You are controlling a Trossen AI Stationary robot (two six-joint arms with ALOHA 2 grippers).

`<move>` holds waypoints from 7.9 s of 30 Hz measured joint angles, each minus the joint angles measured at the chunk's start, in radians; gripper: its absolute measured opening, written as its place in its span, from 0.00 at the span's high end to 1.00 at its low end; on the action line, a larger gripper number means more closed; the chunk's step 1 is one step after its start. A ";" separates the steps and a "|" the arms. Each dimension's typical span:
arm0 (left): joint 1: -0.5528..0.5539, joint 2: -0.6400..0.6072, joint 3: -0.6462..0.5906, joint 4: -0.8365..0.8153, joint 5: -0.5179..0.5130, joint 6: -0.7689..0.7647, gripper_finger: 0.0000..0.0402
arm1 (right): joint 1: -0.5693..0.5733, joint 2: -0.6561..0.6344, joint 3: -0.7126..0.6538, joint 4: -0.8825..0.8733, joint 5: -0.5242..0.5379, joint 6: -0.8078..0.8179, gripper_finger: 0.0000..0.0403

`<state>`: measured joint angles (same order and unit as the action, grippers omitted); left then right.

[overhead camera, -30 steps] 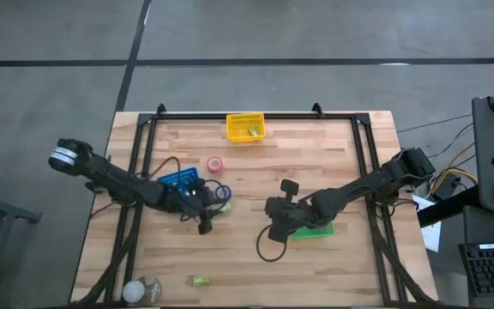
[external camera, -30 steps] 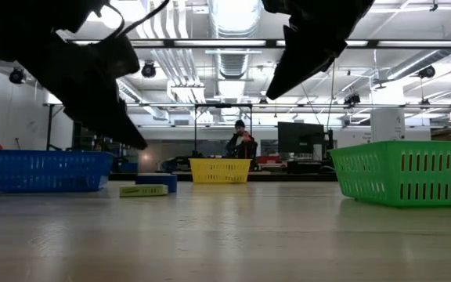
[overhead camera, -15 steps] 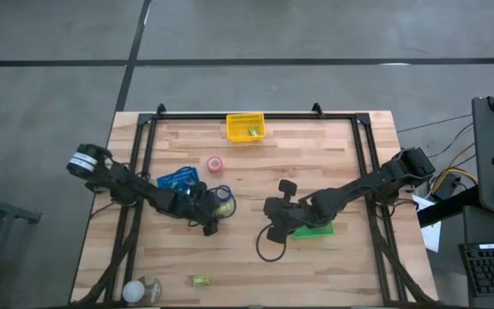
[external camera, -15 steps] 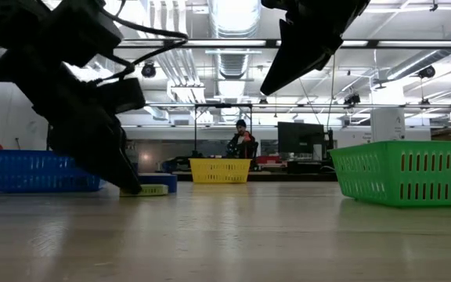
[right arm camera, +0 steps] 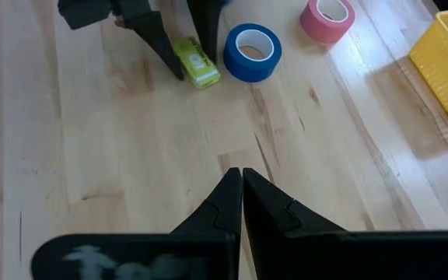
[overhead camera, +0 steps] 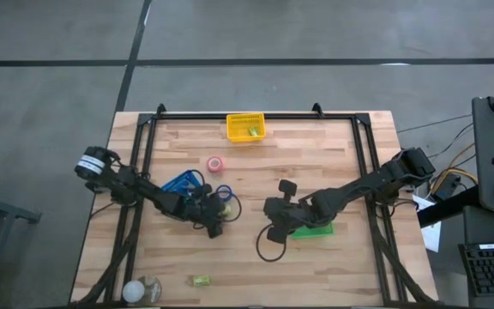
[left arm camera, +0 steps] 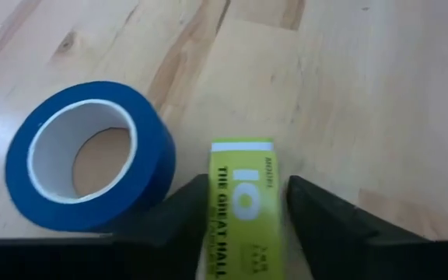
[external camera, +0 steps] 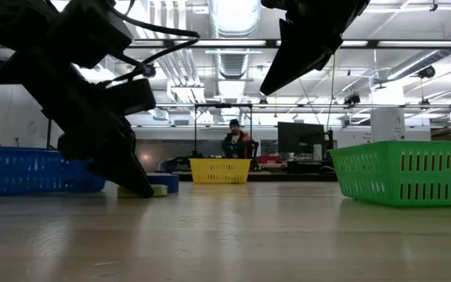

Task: Pick and place Stapler, Stapler remover, tape
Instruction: Put the top green staple into the yellow bin, then put the green staple into the yellow bin

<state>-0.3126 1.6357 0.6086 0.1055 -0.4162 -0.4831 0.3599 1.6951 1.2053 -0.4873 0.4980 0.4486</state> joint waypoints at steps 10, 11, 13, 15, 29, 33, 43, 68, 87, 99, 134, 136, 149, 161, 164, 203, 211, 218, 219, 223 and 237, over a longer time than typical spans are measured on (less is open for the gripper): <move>0.001 -0.046 -0.003 -0.024 0.006 0.065 0.74 | 0.000 0.000 0.000 -0.001 0.000 -0.003 0.98; 0.001 -0.052 -0.004 -0.026 0.006 0.066 0.74 | 0.000 0.000 0.000 -0.001 0.000 -0.003 0.98; 0.001 -0.067 -0.002 -0.028 0.006 0.066 0.73 | 0.000 0.000 0.000 -0.001 0.000 -0.003 0.98; 0.002 -0.083 0.003 -0.026 0.005 0.068 0.70 | 0.000 0.000 0.000 0.000 0.000 -0.003 0.98; 0.161 -0.250 0.086 -0.034 -0.023 0.201 0.71 | 0.000 0.000 -0.002 0.009 0.000 -0.004 0.98; 0.268 -0.280 0.115 -0.031 -0.023 0.257 0.68 | 0.000 0.000 -0.005 0.008 0.001 -0.004 0.98; 0.552 -0.270 0.204 -0.019 0.071 0.345 0.71 | 0.000 0.000 -0.024 0.021 0.008 -0.004 0.98; 0.863 0.153 0.429 0.100 0.297 0.352 0.69 | 0.000 0.000 -0.032 0.034 0.011 -0.015 0.98; 0.874 0.165 0.452 0.040 0.301 0.348 0.45 | 0.000 0.000 -0.032 0.036 0.011 -0.015 0.98; 0.716 -0.151 0.384 -0.232 0.401 0.419 0.43 | 0.000 0.001 -0.042 0.038 0.012 -0.030 0.98; -0.514 -0.263 0.200 -0.279 0.033 -0.224 0.43 | -0.034 0.001 -0.045 0.105 0.026 -0.093 0.98; -0.520 -0.210 0.227 -0.277 0.034 -0.249 0.43 | -0.034 0.001 -0.045 0.105 0.026 -0.095 0.98; -0.616 -0.027 0.290 -0.274 0.063 -0.503 0.43 | -0.057 0.001 -0.043 0.133 0.026 -0.165 0.98; -0.635 0.124 0.307 -0.272 0.050 -0.543 0.43 | -0.063 0.001 -0.042 0.181 0.025 -0.199 0.98; -0.636 0.140 0.312 -0.274 0.041 -0.544 0.43 | -0.064 0.001 -0.042 0.184 0.024 -0.212 0.98; -0.391 0.031 0.303 -0.447 -0.295 -0.095 0.70 | -0.029 -0.064 -0.042 0.208 0.025 -0.225 0.98; -0.134 -0.090 0.304 -0.438 -0.433 0.158 0.68 | 0.027 -0.127 -0.049 0.210 0.026 -0.240 0.98; 0.232 -0.196 0.303 -0.379 -0.337 0.259 0.73 | 0.037 -0.138 -0.054 0.210 0.029 -0.246 0.98; 0.288 -0.205 0.303 -0.353 -0.286 0.301 0.72 | 0.037 -0.141 -0.058 0.215 0.029 -0.246 0.98; 0.501 -0.221 0.303 -0.218 -0.019 0.410 0.68 | 0.037 -0.153 -0.088 0.235 0.029 -0.236 0.98; 0.858 -0.030 0.352 -0.009 0.325 0.485 0.68 | 0.037 -0.263 -0.267 0.372 0.037 -0.171 0.98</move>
<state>0.5453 1.6059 0.9604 0.0969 -0.0915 0.0022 0.3969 1.4323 0.9379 -0.1158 0.5349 0.2773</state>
